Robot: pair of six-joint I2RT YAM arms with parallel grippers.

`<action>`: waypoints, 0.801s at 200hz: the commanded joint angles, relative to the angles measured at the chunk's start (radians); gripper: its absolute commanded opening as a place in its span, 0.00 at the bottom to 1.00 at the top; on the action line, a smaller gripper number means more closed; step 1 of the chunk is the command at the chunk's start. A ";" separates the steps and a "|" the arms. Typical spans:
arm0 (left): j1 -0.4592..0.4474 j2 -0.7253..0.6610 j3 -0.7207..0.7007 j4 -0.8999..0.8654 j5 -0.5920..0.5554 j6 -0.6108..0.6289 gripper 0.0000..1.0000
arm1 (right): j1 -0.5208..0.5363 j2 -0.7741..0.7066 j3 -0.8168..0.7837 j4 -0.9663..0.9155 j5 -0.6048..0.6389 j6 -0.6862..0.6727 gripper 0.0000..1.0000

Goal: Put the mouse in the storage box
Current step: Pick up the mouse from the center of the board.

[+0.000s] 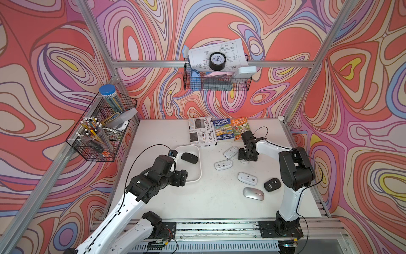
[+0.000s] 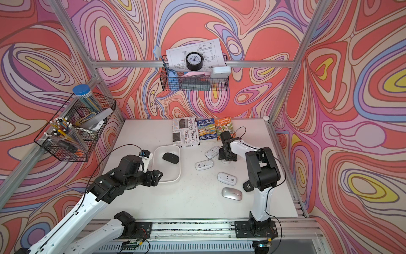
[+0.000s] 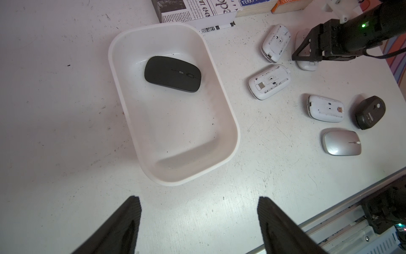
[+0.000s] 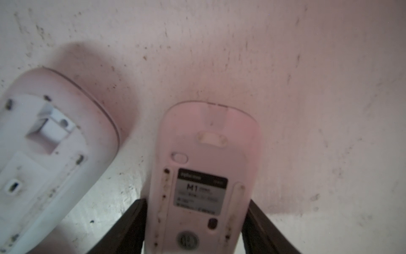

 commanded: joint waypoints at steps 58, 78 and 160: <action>0.008 0.024 -0.048 0.156 0.146 -0.193 0.82 | 0.005 -0.150 -0.111 0.118 -0.045 -0.057 0.54; 0.009 0.047 -0.041 0.218 0.198 -0.214 0.81 | 0.005 -0.262 -0.172 0.198 -0.101 -0.087 0.51; 0.004 0.248 0.024 0.629 0.596 -0.292 0.76 | 0.138 -0.703 -0.607 0.831 -0.545 -0.232 0.47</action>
